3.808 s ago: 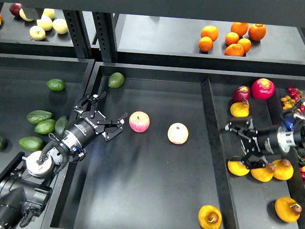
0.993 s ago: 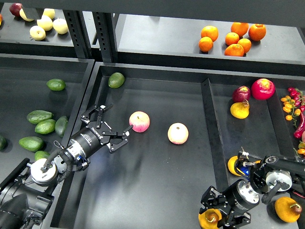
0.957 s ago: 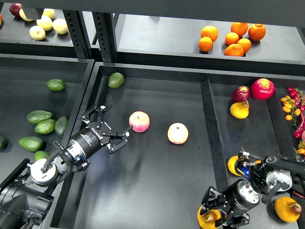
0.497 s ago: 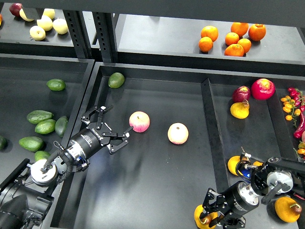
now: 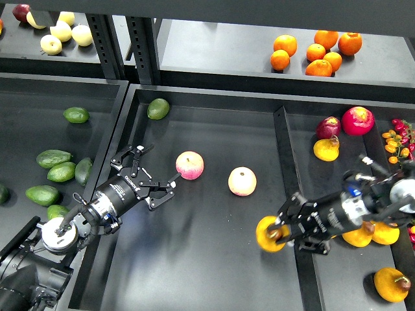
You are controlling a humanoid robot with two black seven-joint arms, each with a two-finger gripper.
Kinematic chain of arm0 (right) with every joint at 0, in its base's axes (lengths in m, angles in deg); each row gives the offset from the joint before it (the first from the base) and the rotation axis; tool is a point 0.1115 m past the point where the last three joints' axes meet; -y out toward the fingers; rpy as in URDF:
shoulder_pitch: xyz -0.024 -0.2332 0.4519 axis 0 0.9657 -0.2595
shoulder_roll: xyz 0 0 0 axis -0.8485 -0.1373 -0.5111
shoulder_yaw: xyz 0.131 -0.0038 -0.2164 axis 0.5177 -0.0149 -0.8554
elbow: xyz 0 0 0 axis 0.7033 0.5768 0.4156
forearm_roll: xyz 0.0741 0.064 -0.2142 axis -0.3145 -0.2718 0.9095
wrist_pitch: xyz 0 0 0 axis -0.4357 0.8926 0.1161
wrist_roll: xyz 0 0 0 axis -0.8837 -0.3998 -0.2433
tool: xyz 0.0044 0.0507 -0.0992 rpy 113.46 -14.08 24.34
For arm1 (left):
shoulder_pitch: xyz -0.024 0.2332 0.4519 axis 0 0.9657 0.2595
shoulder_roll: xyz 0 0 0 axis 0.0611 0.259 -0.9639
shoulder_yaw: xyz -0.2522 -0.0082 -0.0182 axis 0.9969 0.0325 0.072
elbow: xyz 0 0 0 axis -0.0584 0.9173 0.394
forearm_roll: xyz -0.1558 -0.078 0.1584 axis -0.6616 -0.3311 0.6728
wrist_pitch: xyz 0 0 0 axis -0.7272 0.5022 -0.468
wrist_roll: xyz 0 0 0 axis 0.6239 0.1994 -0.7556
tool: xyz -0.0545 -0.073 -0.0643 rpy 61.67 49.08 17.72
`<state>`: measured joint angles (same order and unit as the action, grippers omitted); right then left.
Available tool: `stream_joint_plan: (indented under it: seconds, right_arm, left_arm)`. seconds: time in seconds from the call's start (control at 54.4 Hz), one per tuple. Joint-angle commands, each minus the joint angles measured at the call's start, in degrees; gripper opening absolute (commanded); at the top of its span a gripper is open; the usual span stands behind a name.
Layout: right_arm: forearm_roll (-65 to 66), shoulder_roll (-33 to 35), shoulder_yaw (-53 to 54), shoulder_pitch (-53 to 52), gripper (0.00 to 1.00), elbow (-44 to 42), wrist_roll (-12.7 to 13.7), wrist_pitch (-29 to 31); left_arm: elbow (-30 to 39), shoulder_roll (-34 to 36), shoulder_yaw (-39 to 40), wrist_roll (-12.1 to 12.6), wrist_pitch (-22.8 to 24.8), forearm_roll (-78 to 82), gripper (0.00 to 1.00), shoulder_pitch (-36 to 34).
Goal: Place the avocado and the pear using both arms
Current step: 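Close the right gripper on the yellow pear and carry it toward the pears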
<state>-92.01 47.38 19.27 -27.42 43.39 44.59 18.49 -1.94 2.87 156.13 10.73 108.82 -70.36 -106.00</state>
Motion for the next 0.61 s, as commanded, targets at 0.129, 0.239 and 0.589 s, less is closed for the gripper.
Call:
stream_joint_plan:
  seconds: [0.129,0.239,0.589]
  right_arm:
    - [-0.35,6.08,-0.2,1.27,0.06,-0.85,-0.01,0.0]
    - [-0.08,8.46,-0.2,3.56,0.06,-2.0,-0.01,0.0]
    - [5.45,10.48,2.35,13.4,0.07,-10.17,-0.01,0.0]
  left_arm:
    - [-0.21,0.0,-0.68,0.0,0.0,0.0,0.99,0.0]
    - [-0.3,0.0,-0.86,0.0,0.0,0.0,0.99,0.0]
    - [-0.3,0.0,-1.12,0.0,0.0,0.09,0.99,0.26]
